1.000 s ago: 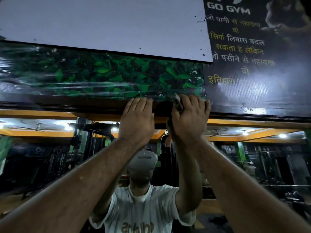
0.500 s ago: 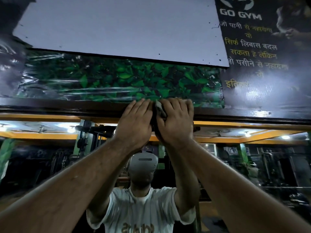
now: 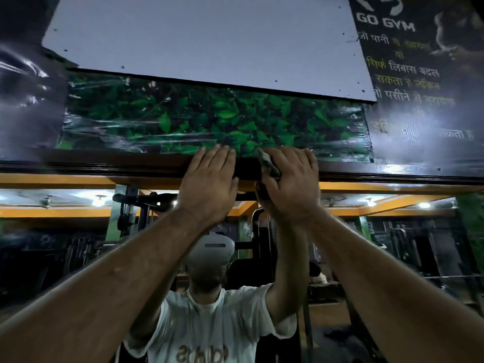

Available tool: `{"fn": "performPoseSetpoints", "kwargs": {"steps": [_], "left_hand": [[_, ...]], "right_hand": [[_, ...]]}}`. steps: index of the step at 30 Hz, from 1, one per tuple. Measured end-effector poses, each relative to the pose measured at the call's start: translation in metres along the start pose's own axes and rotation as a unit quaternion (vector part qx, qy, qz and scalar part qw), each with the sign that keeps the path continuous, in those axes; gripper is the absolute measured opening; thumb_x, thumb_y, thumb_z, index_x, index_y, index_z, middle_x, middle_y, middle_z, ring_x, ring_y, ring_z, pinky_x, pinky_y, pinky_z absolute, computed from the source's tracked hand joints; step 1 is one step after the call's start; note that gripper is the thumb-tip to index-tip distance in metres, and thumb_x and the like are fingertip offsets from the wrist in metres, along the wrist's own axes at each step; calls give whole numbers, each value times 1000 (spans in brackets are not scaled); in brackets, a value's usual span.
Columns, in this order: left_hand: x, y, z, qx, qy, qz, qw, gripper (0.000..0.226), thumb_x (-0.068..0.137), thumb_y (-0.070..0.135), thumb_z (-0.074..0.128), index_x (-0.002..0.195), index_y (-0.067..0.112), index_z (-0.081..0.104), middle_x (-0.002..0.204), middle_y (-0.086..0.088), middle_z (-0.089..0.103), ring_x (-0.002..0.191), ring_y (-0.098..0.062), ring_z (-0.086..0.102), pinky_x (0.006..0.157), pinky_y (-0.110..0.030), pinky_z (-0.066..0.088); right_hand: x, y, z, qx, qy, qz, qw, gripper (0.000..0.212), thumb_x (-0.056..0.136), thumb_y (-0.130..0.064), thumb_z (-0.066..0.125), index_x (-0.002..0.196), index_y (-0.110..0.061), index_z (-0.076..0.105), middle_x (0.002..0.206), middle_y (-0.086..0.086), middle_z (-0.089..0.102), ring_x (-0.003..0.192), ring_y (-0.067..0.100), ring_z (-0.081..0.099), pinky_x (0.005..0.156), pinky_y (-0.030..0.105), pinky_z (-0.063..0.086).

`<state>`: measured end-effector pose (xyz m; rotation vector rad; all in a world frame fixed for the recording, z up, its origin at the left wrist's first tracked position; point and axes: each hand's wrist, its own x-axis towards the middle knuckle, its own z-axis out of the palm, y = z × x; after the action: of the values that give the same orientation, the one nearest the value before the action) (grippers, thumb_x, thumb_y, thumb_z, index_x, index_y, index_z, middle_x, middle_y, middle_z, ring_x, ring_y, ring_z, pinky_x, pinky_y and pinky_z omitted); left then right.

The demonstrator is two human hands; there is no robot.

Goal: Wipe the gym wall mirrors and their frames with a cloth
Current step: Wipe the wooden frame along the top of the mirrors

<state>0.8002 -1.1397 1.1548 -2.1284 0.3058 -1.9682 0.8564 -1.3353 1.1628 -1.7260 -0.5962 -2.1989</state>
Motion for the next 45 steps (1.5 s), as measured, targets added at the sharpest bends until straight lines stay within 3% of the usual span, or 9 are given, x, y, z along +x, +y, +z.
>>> {"fn": "performPoseSetpoints", "kwargs": {"steps": [4,11,16,21,27,33,38,43,45], "left_hand": [[-8,-19,-1,0,2,-24,1000,61,104,40,41,152,3,38,153,-16,45,144,-31,37,125,-44,18],[-6,-16,-5,-25,-10,-26,999,57,101,33,43,150,2,40,149,-16,48,141,-33,40,125,-45,19],[-5,-15,-7,-31,-8,-32,999,56,103,36,45,148,4,41,149,-14,48,141,-30,40,124,-44,19],[-3,-7,-9,-51,-18,-66,996,53,98,30,48,144,3,46,145,-15,52,138,-31,44,124,-45,21],[-2,-7,-17,-52,-15,-62,997,51,102,32,45,147,6,43,148,-11,49,140,-27,40,123,-41,18],[-2,-20,-18,-57,-34,-28,997,53,104,29,40,153,10,37,155,-9,43,144,-25,35,125,-40,17],[-20,-48,-18,-25,4,-35,999,57,103,34,43,152,6,38,154,-12,44,144,-28,37,125,-40,16],[-21,-58,-16,-24,-12,-4,1000,57,101,28,42,153,6,38,154,-12,44,145,-28,36,126,-41,14],[-24,-69,-18,-6,-7,6,1000,55,103,31,42,152,6,39,154,-12,46,143,-27,39,125,-42,18]], "right_hand": [[6,-11,1,-8,10,143,990,47,95,-49,38,118,-22,67,119,3,67,123,27,54,122,55,22],[1,-29,5,-9,-35,-10,999,53,98,-58,42,133,-25,63,129,-2,65,126,21,54,118,48,26],[2,-30,9,-17,7,100,995,48,97,-50,39,126,-22,66,124,3,66,126,27,52,122,52,21],[0,-40,10,1,-16,-11,1000,48,96,-46,45,131,-21,66,128,2,67,127,26,55,119,53,27],[3,-38,13,-7,28,99,995,42,94,-44,44,117,-20,69,116,4,69,119,29,56,120,52,24],[3,-47,15,10,-4,-5,1000,46,94,-45,45,125,-20,68,121,3,68,118,28,59,117,52,29],[7,-60,15,-3,-2,106,994,47,92,-47,40,118,-20,68,116,5,66,118,29,56,120,53,24],[6,-91,22,21,-26,-10,999,49,92,-45,43,129,-21,65,123,3,67,120,28,57,117,54,29],[6,-82,21,4,-24,-1,1000,46,93,-46,45,127,-22,64,122,3,67,118,28,57,117,53,30]]}}
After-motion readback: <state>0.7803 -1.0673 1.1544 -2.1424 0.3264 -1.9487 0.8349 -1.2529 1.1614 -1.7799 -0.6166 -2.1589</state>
